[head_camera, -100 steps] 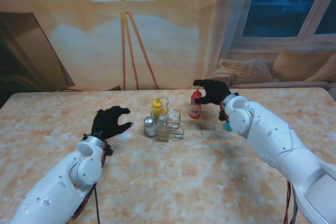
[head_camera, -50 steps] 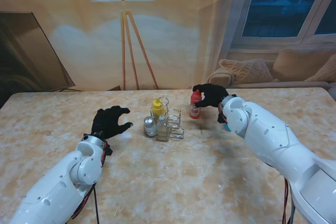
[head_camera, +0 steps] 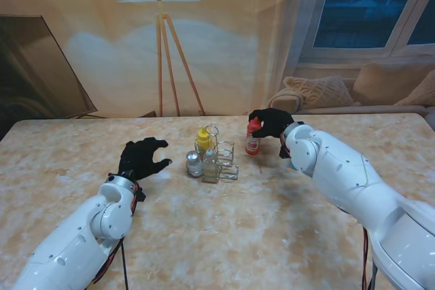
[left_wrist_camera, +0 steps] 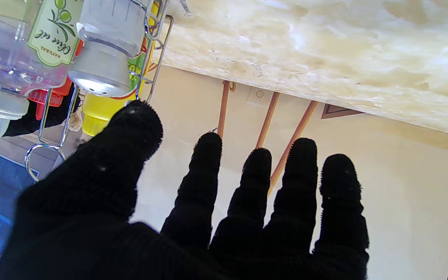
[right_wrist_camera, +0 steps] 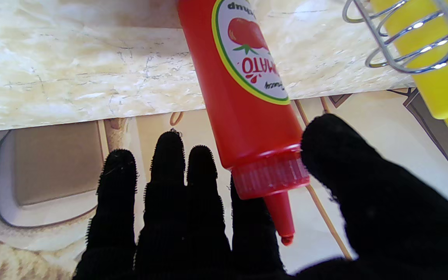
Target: Place the seasoning bottles into the rack
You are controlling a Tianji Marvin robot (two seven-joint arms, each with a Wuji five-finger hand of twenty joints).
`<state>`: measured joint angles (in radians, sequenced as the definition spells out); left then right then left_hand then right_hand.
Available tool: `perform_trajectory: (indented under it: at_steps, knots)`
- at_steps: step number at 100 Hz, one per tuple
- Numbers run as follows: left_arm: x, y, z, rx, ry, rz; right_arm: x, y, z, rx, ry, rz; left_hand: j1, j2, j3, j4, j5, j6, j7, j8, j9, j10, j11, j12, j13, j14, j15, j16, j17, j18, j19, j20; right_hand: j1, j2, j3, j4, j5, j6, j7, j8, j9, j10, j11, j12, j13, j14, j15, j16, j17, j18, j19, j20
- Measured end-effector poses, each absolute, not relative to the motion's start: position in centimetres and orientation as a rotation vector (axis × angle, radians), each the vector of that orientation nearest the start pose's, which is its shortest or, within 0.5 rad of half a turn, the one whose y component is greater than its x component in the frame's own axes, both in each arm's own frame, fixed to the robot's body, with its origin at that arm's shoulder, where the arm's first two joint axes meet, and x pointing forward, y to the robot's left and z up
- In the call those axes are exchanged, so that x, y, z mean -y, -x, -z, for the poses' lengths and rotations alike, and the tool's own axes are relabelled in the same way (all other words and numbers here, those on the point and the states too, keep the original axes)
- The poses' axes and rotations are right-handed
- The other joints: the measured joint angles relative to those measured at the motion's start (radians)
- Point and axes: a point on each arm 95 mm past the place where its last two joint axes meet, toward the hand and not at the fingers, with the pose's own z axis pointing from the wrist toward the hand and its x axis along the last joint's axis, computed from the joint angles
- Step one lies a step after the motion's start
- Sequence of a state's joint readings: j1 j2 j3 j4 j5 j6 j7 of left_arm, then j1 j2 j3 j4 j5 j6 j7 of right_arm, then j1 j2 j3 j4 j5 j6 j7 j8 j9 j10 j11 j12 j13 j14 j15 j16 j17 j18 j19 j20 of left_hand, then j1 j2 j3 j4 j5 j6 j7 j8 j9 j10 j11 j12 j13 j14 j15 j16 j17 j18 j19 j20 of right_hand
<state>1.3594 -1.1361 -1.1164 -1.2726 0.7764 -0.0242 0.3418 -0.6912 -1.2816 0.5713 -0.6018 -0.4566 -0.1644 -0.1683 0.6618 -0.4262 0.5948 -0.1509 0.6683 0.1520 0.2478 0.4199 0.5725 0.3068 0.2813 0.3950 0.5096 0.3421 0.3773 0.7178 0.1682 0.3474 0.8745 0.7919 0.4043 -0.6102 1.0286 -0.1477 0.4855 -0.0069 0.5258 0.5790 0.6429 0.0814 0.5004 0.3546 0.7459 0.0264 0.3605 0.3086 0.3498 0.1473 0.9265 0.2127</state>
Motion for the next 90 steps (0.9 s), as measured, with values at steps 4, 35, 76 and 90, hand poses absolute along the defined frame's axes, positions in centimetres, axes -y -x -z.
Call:
perform_trajectory:
  at_steps: [4, 35, 76, 90]
  knots:
    - [-2.44, -45.55, 34.18, -1.163, 1.287, 1.606, -2.14, -59.40, 30.77, -1.518, -1.340, -1.522, 0.000, 0.000, 0.000, 0.000, 0.000, 0.000, 0.000, 0.000, 0.000, 0.000, 0.000, 0.001, 0.000, 0.000, 0.000, 0.000, 0.000, 0.000, 0.000, 0.000, 0.000, 0.001, 0.000, 0.000, 0.000, -0.001, 0.007, 0.000, 0.000, 0.000, 0.000, 0.000, 0.000, 0.000, 0.000, 0.000, -0.001, 0.000, 0.000, 0.000]
    - [-2.47, -45.60, 34.23, -1.163, 1.287, 1.604, -2.29, -59.73, 30.87, -1.514, -1.356, -1.505, 0.000, -0.001, 0.009, 0.000, 0.000, 0.000, 0.000, 0.000, 0.000, 0.000, 0.000, 0.006, 0.000, 0.000, 0.000, 0.000, 0.000, 0.000, 0.000, 0.000, 0.014, 0.009, -0.028, -0.013, 0.025, -0.067, 0.080, 0.036, 0.076, -0.060, 0.063, 0.068, 0.080, -0.053, 0.094, 0.076, 0.047, 0.001, 0.027, 0.012]
    - [-2.52, -45.67, 34.30, -1.163, 1.291, 1.600, -2.59, -60.27, 30.79, -1.500, -1.369, -1.487, 0.000, -0.001, 0.010, 0.000, 0.000, 0.000, 0.000, 0.000, 0.000, 0.000, 0.000, 0.007, 0.000, 0.000, 0.000, 0.000, 0.000, 0.000, 0.000, 0.000, 0.097, 0.007, -0.150, -0.130, 0.017, -0.091, 0.200, -0.071, 0.127, -0.095, 0.176, 0.198, 0.126, -0.110, 0.270, 0.212, 0.085, 0.001, 0.059, 0.013]
    - [-2.53, -45.68, 34.31, -1.160, 1.295, 1.602, -2.60, -60.29, 30.77, -1.498, -1.373, -1.488, 0.000, -0.001, 0.010, 0.000, 0.000, 0.000, 0.000, 0.000, -0.001, 0.000, 0.000, 0.007, 0.000, 0.000, 0.000, 0.000, 0.000, 0.000, 0.000, 0.000, 0.116, -0.006, -0.196, -0.139, 0.012, -0.116, 0.259, -0.106, 0.166, -0.093, 0.172, 0.225, 0.175, -0.136, 0.323, 0.240, 0.139, -0.010, 0.098, 0.025]
